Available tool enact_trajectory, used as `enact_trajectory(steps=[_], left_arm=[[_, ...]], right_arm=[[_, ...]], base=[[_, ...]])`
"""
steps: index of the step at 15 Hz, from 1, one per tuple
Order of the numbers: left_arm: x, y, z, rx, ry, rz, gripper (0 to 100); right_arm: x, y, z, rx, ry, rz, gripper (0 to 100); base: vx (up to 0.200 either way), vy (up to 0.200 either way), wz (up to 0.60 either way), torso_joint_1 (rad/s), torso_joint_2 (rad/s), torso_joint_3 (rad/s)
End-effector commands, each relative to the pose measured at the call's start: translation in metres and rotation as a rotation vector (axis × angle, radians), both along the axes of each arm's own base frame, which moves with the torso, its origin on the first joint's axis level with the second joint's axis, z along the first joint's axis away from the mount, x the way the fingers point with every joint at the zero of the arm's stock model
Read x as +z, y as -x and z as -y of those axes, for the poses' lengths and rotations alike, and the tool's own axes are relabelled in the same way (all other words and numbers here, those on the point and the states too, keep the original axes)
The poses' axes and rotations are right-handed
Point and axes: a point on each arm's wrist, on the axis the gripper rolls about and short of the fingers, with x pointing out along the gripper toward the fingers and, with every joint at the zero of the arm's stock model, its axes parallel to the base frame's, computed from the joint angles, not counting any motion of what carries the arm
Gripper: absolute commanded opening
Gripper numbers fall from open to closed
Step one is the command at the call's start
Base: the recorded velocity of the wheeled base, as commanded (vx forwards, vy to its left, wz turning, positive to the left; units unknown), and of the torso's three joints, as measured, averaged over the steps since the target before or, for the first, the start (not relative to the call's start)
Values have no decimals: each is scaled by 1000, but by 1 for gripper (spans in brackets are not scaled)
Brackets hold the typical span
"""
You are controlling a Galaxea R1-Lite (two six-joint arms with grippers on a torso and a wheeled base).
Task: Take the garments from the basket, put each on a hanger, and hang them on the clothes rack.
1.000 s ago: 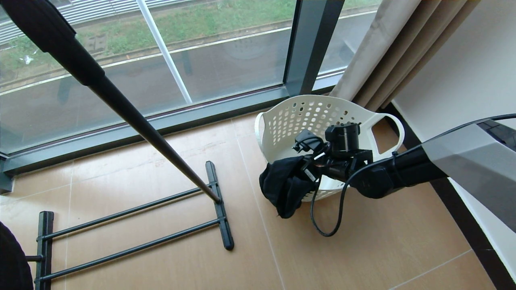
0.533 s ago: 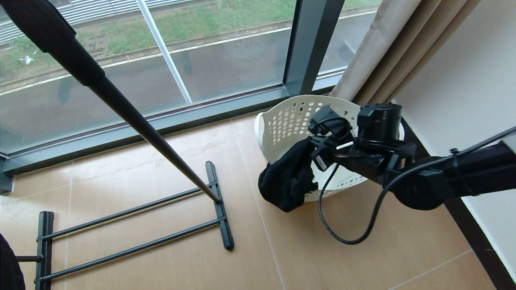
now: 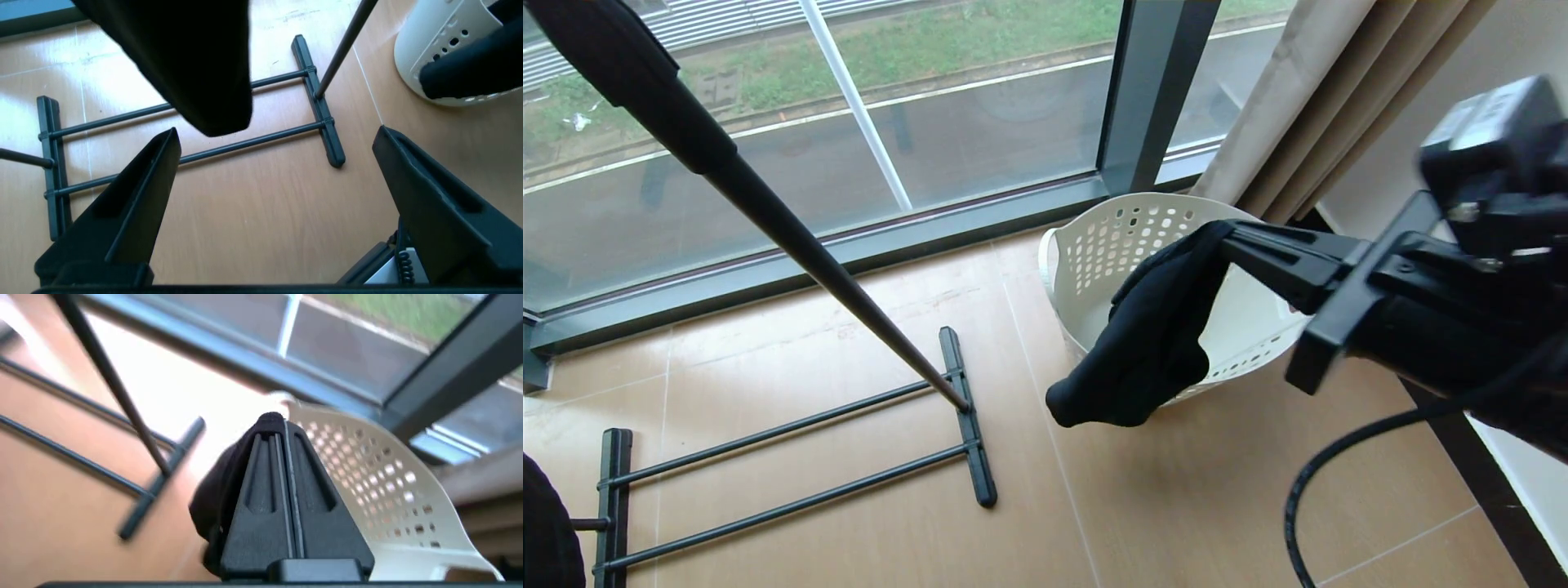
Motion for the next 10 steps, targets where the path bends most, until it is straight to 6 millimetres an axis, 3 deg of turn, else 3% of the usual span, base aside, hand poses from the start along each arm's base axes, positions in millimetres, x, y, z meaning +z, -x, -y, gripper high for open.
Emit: enact_trajectory(steps=[1, 10], left_arm=[[0, 0, 0, 1, 3, 0, 100], [0, 0, 0, -1, 0, 0, 100]], right_arm=[[15, 39, 29, 31, -90, 57, 0], [6, 11, 29, -64, -53, 27, 0]], base=[[0, 0, 0, 0, 0, 0], [0, 0, 0, 0, 0, 0]])
